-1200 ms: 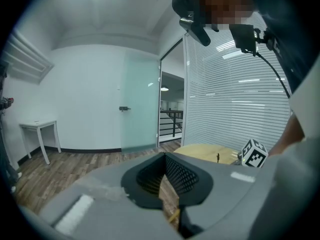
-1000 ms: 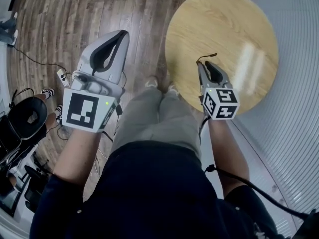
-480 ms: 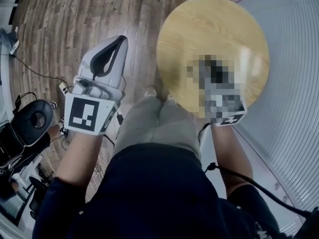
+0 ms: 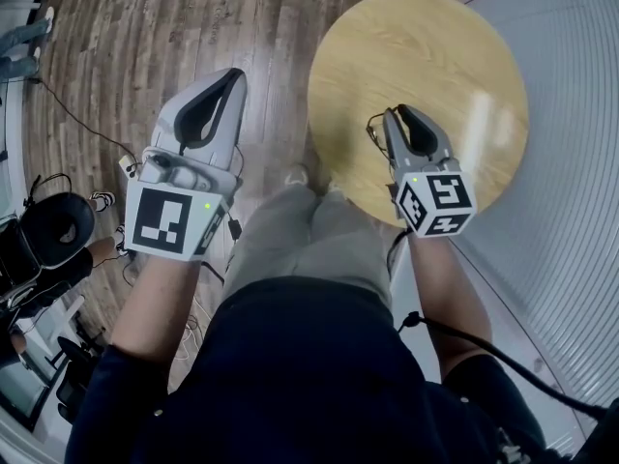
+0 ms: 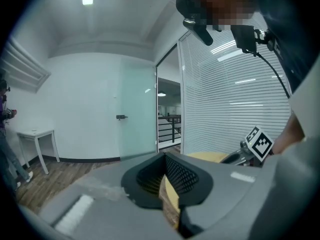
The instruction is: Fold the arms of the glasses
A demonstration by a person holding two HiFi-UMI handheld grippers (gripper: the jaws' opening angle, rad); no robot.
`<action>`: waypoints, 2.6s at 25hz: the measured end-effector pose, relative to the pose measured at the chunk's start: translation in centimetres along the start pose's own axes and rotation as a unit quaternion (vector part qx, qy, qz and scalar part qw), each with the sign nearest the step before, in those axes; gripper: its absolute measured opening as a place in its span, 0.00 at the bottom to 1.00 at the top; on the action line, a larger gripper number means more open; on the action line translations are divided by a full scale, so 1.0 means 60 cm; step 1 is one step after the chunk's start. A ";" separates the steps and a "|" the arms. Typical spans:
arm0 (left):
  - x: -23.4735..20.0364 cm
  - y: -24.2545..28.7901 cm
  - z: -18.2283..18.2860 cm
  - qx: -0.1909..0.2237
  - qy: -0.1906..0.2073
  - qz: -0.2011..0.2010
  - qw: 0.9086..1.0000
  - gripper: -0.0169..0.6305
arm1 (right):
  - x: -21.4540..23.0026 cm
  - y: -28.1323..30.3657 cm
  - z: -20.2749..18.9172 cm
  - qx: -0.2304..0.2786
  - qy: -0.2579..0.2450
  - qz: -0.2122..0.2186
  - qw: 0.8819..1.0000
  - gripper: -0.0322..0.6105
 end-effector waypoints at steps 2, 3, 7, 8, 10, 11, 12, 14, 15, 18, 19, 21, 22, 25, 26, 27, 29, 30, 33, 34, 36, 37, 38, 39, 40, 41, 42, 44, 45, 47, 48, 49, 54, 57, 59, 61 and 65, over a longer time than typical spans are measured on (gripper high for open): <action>0.005 -0.002 -0.002 -0.003 0.002 0.002 1.000 0.03 | 0.004 0.001 -0.005 -0.001 0.003 0.001 1.000 0.18; 0.008 -0.004 -0.004 -0.003 0.003 0.001 1.000 0.03 | 0.005 0.000 -0.008 0.000 0.004 0.001 1.000 0.18; 0.018 -0.011 -0.009 0.000 0.003 0.001 1.000 0.03 | 0.007 -0.005 -0.019 -0.001 0.001 0.000 1.000 0.16; 0.018 -0.011 -0.010 -0.001 0.002 0.002 1.000 0.03 | 0.007 -0.005 -0.020 -0.001 -0.001 -0.001 1.000 0.16; 0.017 -0.008 -0.009 -0.001 -0.002 0.002 1.000 0.03 | 0.006 -0.003 -0.019 -0.002 -0.003 0.000 1.000 0.16; 0.016 -0.005 -0.008 0.000 -0.004 0.002 1.000 0.03 | 0.005 -0.001 -0.017 -0.003 -0.003 0.001 1.000 0.15; 0.014 -0.003 -0.005 0.001 -0.004 0.001 1.000 0.03 | 0.003 0.001 -0.014 -0.004 -0.003 0.003 1.000 0.15; 0.008 0.002 0.000 0.003 -0.002 -0.002 1.000 0.03 | -0.001 0.004 -0.006 -0.007 -0.005 0.006 1.000 0.15; 0.006 0.002 0.002 0.004 -0.002 -0.003 1.000 0.03 | -0.003 0.003 -0.003 -0.008 -0.006 0.006 1.000 0.15; 0.006 0.002 0.003 0.003 -0.003 -0.007 1.000 0.03 | -0.007 -0.002 -0.004 -0.010 -0.005 0.006 1.000 0.15; 0.007 0.003 0.003 0.001 -0.003 -0.008 1.000 0.03 | -0.009 -0.004 -0.004 -0.010 -0.004 0.006 1.000 0.15; 0.009 0.007 0.004 0.001 -0.003 -0.014 1.000 0.03 | -0.010 -0.008 -0.003 -0.010 -0.003 0.005 1.000 0.15; 0.011 0.010 0.007 0.004 -0.003 -0.018 1.000 0.03 | -0.011 -0.011 -0.002 -0.010 -0.002 0.004 1.000 0.15; 0.013 0.022 0.009 0.009 -0.004 -0.029 1.000 0.03 | -0.009 -0.015 0.001 -0.011 0.001 -0.001 1.000 0.15; 0.015 0.026 0.008 0.009 -0.004 -0.032 0.999 0.03 | -0.007 -0.016 0.000 -0.011 0.003 -0.002 1.000 0.15; 0.017 0.030 0.008 0.009 -0.004 -0.035 0.999 0.03 | -0.006 -0.018 -0.002 -0.011 0.004 -0.003 1.000 0.15; 0.027 0.034 0.009 0.008 -0.003 -0.039 0.999 0.03 | -0.003 -0.027 -0.007 -0.010 0.004 -0.005 1.000 0.15; 0.034 0.033 0.012 0.007 -0.003 -0.040 0.999 0.03 | -0.002 -0.035 -0.010 -0.010 0.004 -0.005 1.000 0.15; 0.055 0.034 0.030 0.026 -0.001 -0.044 0.999 0.03 | 0.001 -0.059 -0.014 -0.006 0.004 -0.006 1.000 0.15; 0.058 0.037 0.031 0.025 0.001 -0.048 0.999 0.03 | 0.002 -0.062 -0.016 -0.006 0.005 -0.007 1.000 0.15; 0.057 0.044 0.028 0.017 0.002 -0.054 0.998 0.03 | 0.003 -0.061 -0.016 -0.008 0.008 -0.009 1.000 0.15; 0.054 0.048 0.028 0.015 0.002 -0.057 0.998 0.03 | 0.003 -0.059 -0.015 -0.010 0.009 -0.010 1.000 0.15; 0.050 0.052 0.029 0.016 0.002 -0.059 0.998 0.03 | 0.003 -0.057 -0.013 -0.011 0.009 -0.011 1.000 0.15; 0.048 0.056 0.031 0.017 0.002 -0.061 0.998 0.03 | 0.003 -0.057 -0.012 -0.011 0.010 -0.013 1.000 0.15; 0.046 0.059 0.032 0.019 0.002 -0.063 0.998 0.03 | 0.004 -0.057 -0.011 -0.012 0.011 -0.015 1.000 0.15; 0.045 0.062 0.033 0.020 0.002 -0.064 0.998 0.03 | 0.004 -0.056 -0.011 -0.013 0.011 -0.016 1.000 0.15; 0.043 0.066 0.033 0.020 0.002 -0.066 0.998 0.03 | 0.004 -0.056 -0.011 -0.013 0.012 -0.016 1.000 0.15; 0.043 0.071 0.034 0.020 0.002 -0.068 0.997 0.03 | 0.004 -0.056 -0.011 -0.015 0.013 -0.017 1.000 0.15; 0.044 0.074 0.035 0.020 0.002 -0.069 0.997 0.03 | 0.005 -0.057 -0.011 -0.015 0.013 -0.017 1.000 0.15; 0.050 0.076 0.035 0.020 0.002 -0.072 0.997 0.03 | 0.006 -0.061 -0.013 -0.015 0.014 -0.017 1.000 0.15; 0.055 0.075 0.036 0.020 0.003 -0.074 0.997 0.03 | 0.007 -0.065 -0.016 -0.014 0.016 -0.018 1.000 0.15; 0.061 0.073 0.036 0.020 0.003 -0.076 0.997 0.03 | 0.008 -0.072 -0.021 -0.014 0.017 -0.018 1.000 0.15; 0.103 0.065 0.037 0.022 0.009 -0.081 0.996 0.03 | 0.019 -0.104 -0.050 -0.013 0.019 -0.019 1.000 0.15; 0.126 0.062 0.034 0.024 0.012 -0.079 0.997 0.03 | 0.030 -0.116 -0.070 -0.010 0.019 -0.018 1.000 0.15; 0.151 0.055 0.032 0.025 0.016 -0.077 0.997 0.03 | 0.040 -0.133 -0.087 -0.007 0.020 -0.017 1.000 0.15; 0.182 0.043 0.030 0.025 0.020 -0.076 0.997 0.03 | 0.051 -0.158 -0.108 -0.004 0.021 -0.017 1.000 0.15; 0.219 0.019 0.035 0.026 0.026 -0.073 0.997 0.03 | 0.060 -0.196 -0.136 0.000 0.025 -0.020 0.999 0.15</action>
Point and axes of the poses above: the fingertips, and each gripper's own axes: y forward along the fingers, x to its right, z out of its top, the point moved 5 cm from there along -y, backward along the fingers, and after that the axes turned 12 degrees about y, right-handed, at the moved point
